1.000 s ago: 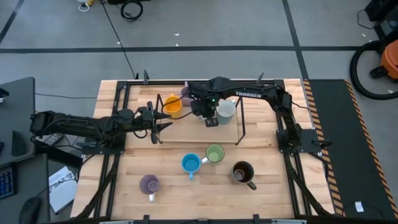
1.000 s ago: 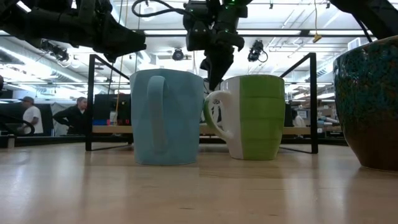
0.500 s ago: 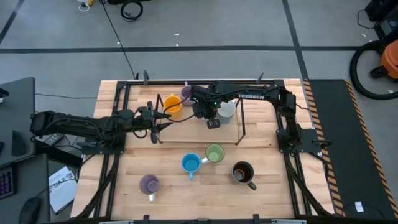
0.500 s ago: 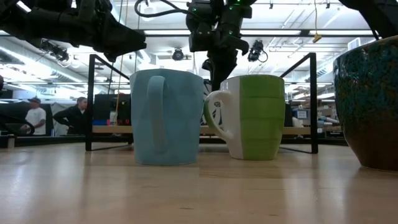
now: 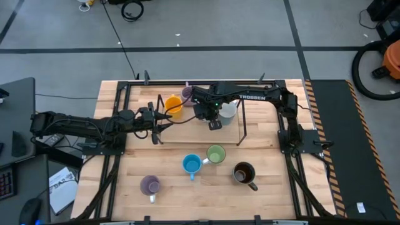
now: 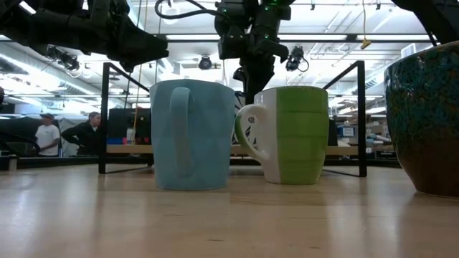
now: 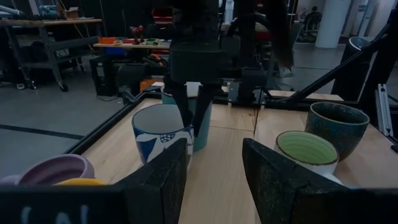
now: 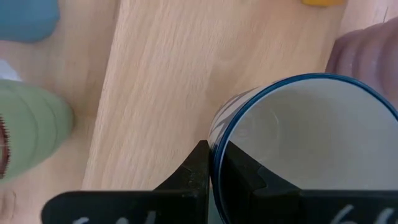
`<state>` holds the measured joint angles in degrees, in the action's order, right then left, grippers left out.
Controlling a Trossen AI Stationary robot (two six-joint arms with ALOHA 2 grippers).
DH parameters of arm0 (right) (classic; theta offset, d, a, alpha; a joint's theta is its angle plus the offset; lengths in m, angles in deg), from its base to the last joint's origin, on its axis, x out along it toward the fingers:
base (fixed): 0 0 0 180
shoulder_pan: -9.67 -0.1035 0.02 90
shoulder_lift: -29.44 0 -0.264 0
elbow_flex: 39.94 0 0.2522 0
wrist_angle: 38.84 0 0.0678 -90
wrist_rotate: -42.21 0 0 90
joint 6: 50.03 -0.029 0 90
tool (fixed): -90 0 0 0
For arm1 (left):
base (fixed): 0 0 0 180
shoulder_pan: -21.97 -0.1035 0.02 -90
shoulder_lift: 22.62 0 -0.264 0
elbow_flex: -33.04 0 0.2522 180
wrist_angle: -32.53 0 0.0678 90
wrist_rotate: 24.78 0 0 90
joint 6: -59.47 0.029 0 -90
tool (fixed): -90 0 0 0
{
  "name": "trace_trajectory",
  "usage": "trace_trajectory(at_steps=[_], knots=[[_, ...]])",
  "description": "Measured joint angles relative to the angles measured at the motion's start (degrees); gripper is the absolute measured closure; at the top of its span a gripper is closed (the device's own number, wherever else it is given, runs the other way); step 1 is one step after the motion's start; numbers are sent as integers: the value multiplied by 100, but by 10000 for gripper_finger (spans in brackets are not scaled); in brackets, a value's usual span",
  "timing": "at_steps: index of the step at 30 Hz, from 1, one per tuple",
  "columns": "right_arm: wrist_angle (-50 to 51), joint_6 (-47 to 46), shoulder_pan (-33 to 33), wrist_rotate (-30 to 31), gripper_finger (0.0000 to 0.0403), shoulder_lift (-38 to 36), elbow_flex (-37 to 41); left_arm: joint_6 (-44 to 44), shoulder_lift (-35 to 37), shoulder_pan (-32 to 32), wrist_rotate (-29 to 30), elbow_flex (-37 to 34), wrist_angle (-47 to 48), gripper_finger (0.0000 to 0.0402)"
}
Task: Place coffee mugs
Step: Put the white mug on the shelf
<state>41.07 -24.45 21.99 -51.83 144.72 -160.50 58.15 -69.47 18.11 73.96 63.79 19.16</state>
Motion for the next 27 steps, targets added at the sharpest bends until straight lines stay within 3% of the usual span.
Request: trace_trajectory(at_steps=[13,27], knots=[[32,-57,19,117,372,0,0,25,0,157,1,0,-4,239],[101,-184,98,103,331,0,-7,48,0,157,3,0,-11,239]])
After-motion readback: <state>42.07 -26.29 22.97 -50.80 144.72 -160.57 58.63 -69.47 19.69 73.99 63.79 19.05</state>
